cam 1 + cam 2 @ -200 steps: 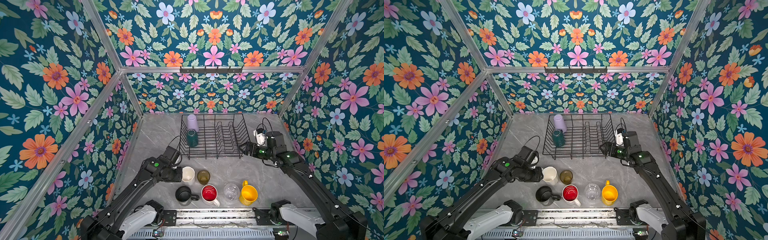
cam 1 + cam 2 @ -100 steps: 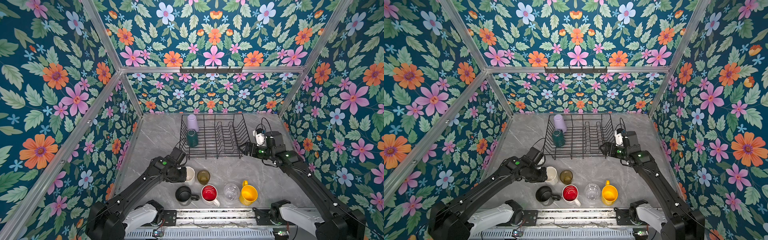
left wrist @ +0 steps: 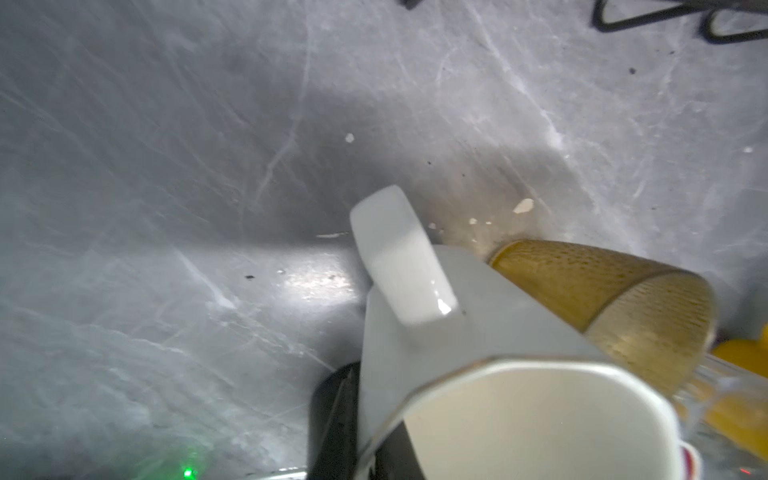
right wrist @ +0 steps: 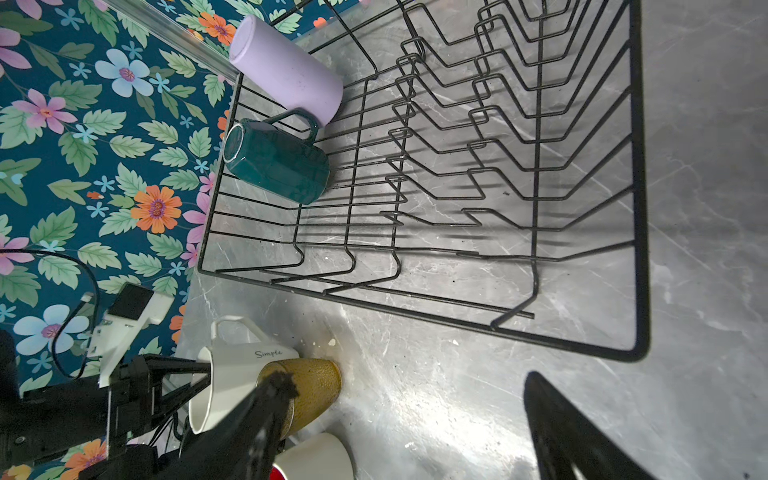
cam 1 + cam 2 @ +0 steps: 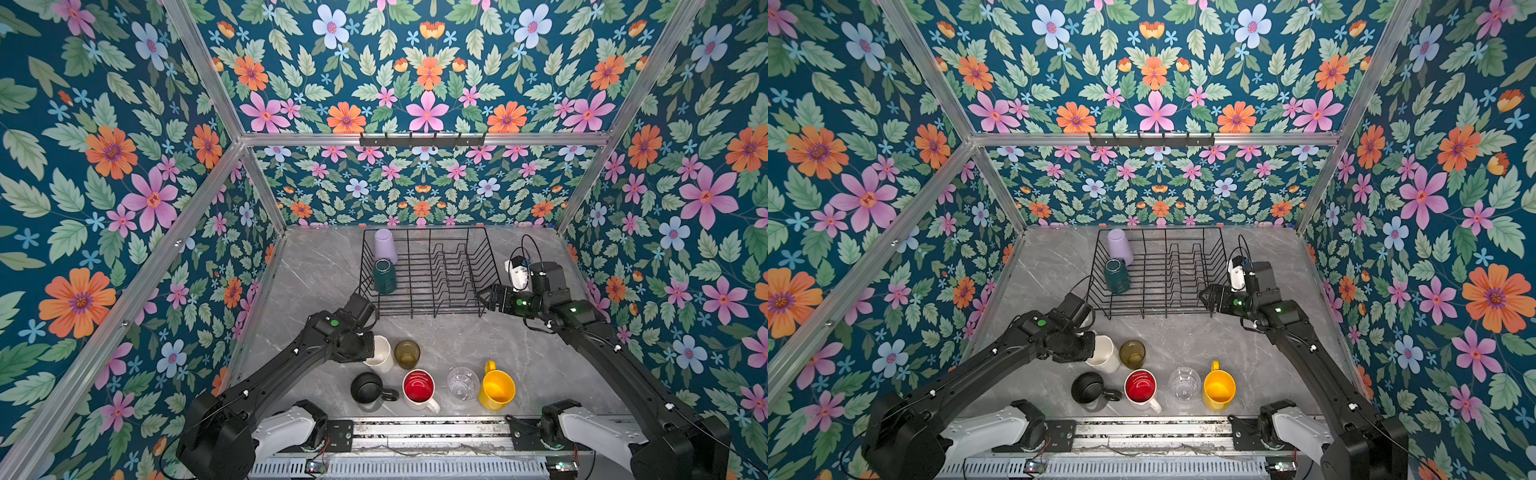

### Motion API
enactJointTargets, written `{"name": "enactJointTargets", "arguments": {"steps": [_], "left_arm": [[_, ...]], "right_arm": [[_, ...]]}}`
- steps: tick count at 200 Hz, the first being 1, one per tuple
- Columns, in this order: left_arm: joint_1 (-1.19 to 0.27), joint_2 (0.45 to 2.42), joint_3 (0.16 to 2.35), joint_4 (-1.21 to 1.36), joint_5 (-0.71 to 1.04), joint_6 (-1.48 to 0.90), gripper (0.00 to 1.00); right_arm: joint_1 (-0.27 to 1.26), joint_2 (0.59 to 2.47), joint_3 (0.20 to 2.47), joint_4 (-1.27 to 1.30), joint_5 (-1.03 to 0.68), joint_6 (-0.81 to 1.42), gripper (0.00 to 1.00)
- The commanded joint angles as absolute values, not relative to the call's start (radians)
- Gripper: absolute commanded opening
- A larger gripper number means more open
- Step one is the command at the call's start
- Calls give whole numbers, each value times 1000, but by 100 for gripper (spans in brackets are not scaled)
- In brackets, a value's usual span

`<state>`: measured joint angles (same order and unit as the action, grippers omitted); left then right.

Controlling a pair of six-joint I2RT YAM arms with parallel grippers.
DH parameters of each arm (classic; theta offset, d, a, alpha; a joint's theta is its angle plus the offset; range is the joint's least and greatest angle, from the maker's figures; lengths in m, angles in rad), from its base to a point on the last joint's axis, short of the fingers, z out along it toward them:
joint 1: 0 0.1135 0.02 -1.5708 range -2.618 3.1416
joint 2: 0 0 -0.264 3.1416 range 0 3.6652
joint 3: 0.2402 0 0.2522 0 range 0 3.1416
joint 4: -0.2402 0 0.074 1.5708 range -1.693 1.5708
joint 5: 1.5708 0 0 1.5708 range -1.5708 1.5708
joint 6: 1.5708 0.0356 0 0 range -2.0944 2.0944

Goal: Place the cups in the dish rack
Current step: 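Grasp the white mug's rim with the left gripper and lift it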

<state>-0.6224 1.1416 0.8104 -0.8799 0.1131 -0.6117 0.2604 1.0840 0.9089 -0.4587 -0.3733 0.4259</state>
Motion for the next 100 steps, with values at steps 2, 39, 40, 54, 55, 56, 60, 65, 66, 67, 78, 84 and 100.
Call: {"name": "enactJointTargets", "arguments": {"steps": [2,39,40,54,55,56,60,65,66,67,78,84,100], "left_arm": [[-623,1138,818,-871,97,-612,2],[-623,1116,832,-857,104,-612,0],[-623,1115,832,-856,104,-611,0],[-623,1099,839,-858,112,-606,0],[-623,1097,839,-859,112,-605,0],[-623,1095,839,-858,112,-605,0],[-623,1090,843,-861,114,-601,0],[-623,1082,846,-863,115,-598,0],[-623,1081,847,-864,116,-598,0],[-623,1079,848,-866,116,-597,0],[-623,1060,864,-882,114,-579,0],[-623,1046,876,-893,109,-568,0],[-623,1010,923,-931,84,-537,0]], "right_arm": [[261,1081,914,-446,-367,417,88],[261,1081,916,-443,-370,417,88],[261,1081,916,-443,-370,417,88],[261,1080,919,-445,-372,417,88],[261,1080,920,-445,-371,417,88],[261,1080,921,-445,-372,417,88],[261,1080,921,-446,-372,417,88],[261,1080,922,-446,-373,417,88],[261,1079,923,-446,-373,417,88],[261,1079,922,-446,-374,417,88],[261,1077,922,-444,-379,417,88],[261,1075,922,-443,-384,417,89],[261,1070,921,-431,-408,419,89]]}}
